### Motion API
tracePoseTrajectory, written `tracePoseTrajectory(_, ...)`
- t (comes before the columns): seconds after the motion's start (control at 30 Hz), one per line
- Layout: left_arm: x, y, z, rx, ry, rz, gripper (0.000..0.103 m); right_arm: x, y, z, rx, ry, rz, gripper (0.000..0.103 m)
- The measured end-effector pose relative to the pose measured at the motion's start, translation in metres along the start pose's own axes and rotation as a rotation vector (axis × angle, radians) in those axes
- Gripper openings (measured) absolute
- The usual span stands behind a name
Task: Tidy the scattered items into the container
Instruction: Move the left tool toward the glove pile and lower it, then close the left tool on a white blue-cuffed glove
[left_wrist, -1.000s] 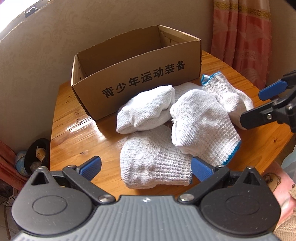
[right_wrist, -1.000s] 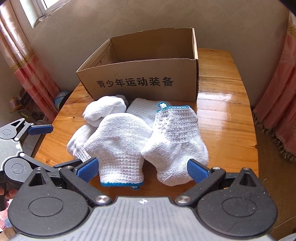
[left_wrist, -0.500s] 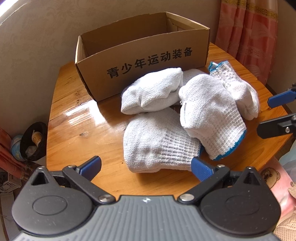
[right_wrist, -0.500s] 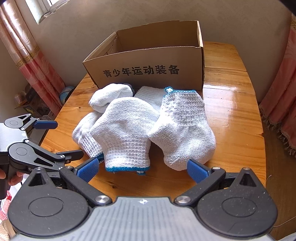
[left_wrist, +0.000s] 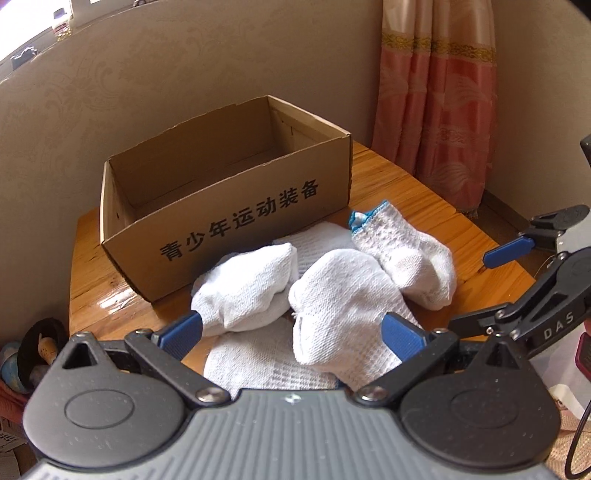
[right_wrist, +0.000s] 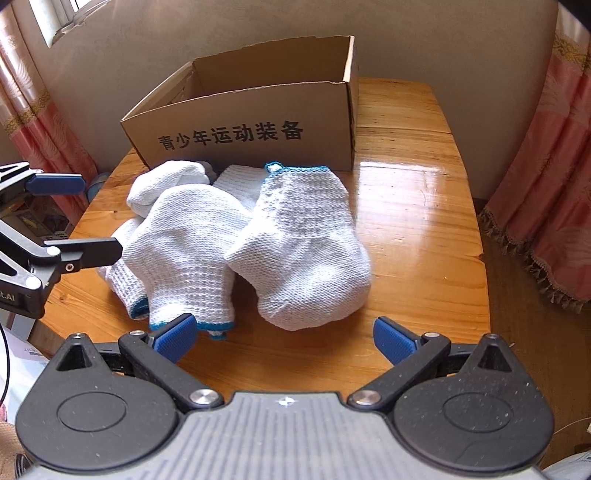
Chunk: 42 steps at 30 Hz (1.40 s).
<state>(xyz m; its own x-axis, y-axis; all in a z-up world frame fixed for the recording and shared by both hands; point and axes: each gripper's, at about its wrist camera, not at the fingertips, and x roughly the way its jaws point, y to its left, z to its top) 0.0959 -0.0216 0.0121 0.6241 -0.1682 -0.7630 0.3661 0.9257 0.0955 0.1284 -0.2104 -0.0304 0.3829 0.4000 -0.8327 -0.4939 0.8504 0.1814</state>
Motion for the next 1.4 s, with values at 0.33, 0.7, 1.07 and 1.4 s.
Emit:
tracePoseTrajectory(0.33, 0.046, -0.024, 0.061, 0.054, 0.048, -0.042, 0.102, 0.008, -0.013, -0.002, 0.015, 0.018, 0.031, 0.103)
tracePoseTrajectory(0.7, 0.106, -0.051, 0.099, 0.120, 0.058, 0.062, 0.102, 0.015, -0.026, -0.003, 0.038, 0.024, 0.046, 0.103)
tracePoseTrajectory(1.07, 0.076, -0.041, 0.088, 0.165, 0.066, 0.051, 0.102, 0.014, -0.005, 0.006, -0.012, 0.041, 0.151, 0.094)
tracePoseTrajectory(1.4, 0.046, -0.009, 0.069, 0.120, 0.074, 0.106, 0.102, 0.021, 0.043, 0.016, -0.122, 0.074, 0.227, 0.088)
